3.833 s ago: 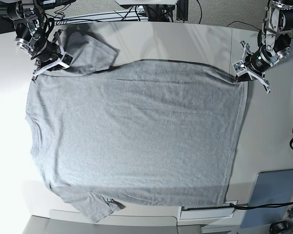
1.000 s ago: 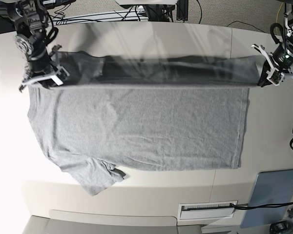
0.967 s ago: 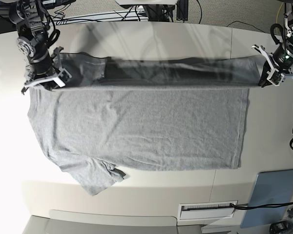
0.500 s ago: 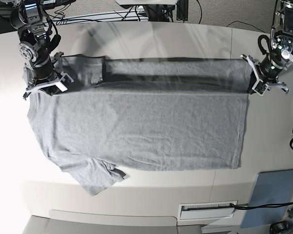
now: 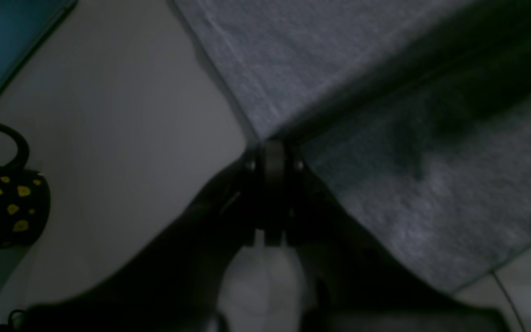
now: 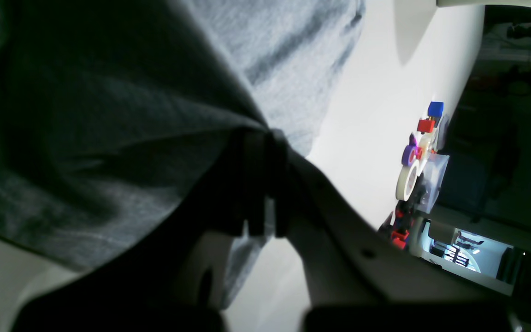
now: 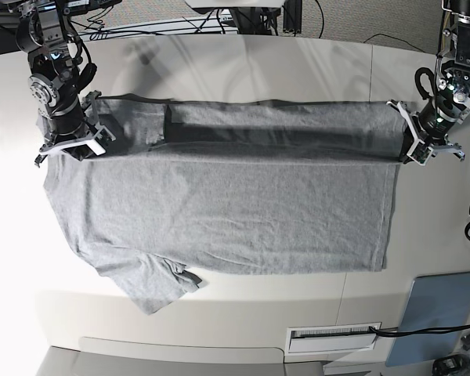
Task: Fold the T-shirt properly
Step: 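Lift the hem with both grippers and fold it over the shirt body, then lower the folded hem and drag both grippers back toward the robot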
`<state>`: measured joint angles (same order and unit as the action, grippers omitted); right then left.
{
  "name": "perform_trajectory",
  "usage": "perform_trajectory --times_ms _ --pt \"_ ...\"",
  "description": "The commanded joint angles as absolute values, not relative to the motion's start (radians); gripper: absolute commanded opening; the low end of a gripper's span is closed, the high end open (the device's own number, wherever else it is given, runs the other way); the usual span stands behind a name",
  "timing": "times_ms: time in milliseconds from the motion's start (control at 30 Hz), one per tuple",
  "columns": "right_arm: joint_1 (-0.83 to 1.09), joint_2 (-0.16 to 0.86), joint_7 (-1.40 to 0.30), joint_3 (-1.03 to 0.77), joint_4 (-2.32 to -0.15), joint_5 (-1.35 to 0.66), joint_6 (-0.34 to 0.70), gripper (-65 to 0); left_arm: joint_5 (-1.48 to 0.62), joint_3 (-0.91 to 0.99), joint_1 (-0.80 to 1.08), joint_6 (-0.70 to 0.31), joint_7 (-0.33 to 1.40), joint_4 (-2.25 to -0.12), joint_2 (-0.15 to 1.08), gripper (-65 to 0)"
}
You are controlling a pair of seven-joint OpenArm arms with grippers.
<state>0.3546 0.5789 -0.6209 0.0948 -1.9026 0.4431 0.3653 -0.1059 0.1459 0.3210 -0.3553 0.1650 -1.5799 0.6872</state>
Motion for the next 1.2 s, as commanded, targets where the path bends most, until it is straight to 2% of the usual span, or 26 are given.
perform_trajectory --times_ms 0,100,133,233,267,300,367,533,600,667,700,733,800,833,900,1000,1167 --pt "0.349 0.596 -0.626 0.086 -1.915 0.449 0.347 -65.0 -0.11 0.158 0.313 -0.34 0.149 -1.59 0.709 -65.0" --pt "0.349 0.596 -0.638 0.086 -1.915 0.411 0.347 -65.0 -0.122 0.158 0.313 -0.34 0.15 -1.591 0.709 -65.0" --pt "0.349 0.596 -0.639 0.086 -1.915 0.41 0.347 -65.0 -0.138 0.158 0.313 -0.34 0.15 -1.591 0.709 -61.5" --pt "0.346 0.596 -0.641 0.085 -1.915 0.411 0.347 -52.8 -0.162 0.158 0.316 -0.34 0.15 -1.591 0.709 -39.3" --pt "0.346 0.596 -0.64 0.085 -1.915 0.411 0.347 -48.3 -0.162 0.158 0.316 -0.339 0.15 -1.59 0.709 -35.1" --pt "0.346 0.596 -0.641 0.085 -1.915 0.411 0.347 -44.5 -0.162 0.158 0.316 -0.338 0.15 -1.591 0.709 -33.6" --pt "0.346 0.596 -0.641 0.085 -1.915 0.411 0.347 -40.5 -0.162 0.158 0.316 -0.336 0.15 -1.59 0.709 -33.6" --pt "0.346 0.596 -0.647 0.085 -1.915 0.409 0.345 -40.3 -0.162 0.158 0.316 -0.337 0.152 -1.591 0.709 -33.6" --pt "0.347 0.596 -0.664 0.085 -1.915 0.374 0.311 -40.4 -0.179 0.158 0.316 -0.337 0.167 -1.591 0.709 -33.7" --pt "0.347 0.596 -0.692 0.085 -1.916 0.304 0.23 -40.5 -0.249 0.158 0.317 -0.337 0.195 -1.591 0.709 -37.1" --pt "0.347 0.596 -0.698 0.085 -1.916 0.282 0.192 -40.7 -0.297 0.158 0.316 -0.337 0.216 -1.591 0.709 -41.7" --pt "0.347 0.596 -0.706 0.085 -1.916 0.263 0.156 -43.8 -0.346 0.158 0.318 -0.337 0.231 -1.591 0.709 -47.7" --pt "0.347 0.591 -0.719 0.082 -1.916 0.251 0.066 -54.3 -0.419 0.159 0.321 -0.336 0.246 -1.591 0.704 -61.8" --pt "0.347 0.582 -0.726 0.073 -1.916 0.251 0.031 -59.2 -0.436 0.159 0.322 -0.337 0.249 -1.591 0.694 -65.0" --pt "0.348 0.551 -0.733 0.035 -1.916 0.25 0.011 -65.0 -0.457 0.159 0.324 -0.337 0.257 -1.591 0.663 -65.0" --pt "0.35 0.501 -0.733 -0.038 -1.916 0.162 0.014 -65.0 -0.48 0.159 0.324 -0.34 0.279 -1.591 0.604 -65.0" --pt "0.349 0.457 -0.707 -0.128 -1.861 0.031 0.121 -65.0 -0.476 0.159 0.324 -0.266 0.282 -1.585 0.531 -65.0"
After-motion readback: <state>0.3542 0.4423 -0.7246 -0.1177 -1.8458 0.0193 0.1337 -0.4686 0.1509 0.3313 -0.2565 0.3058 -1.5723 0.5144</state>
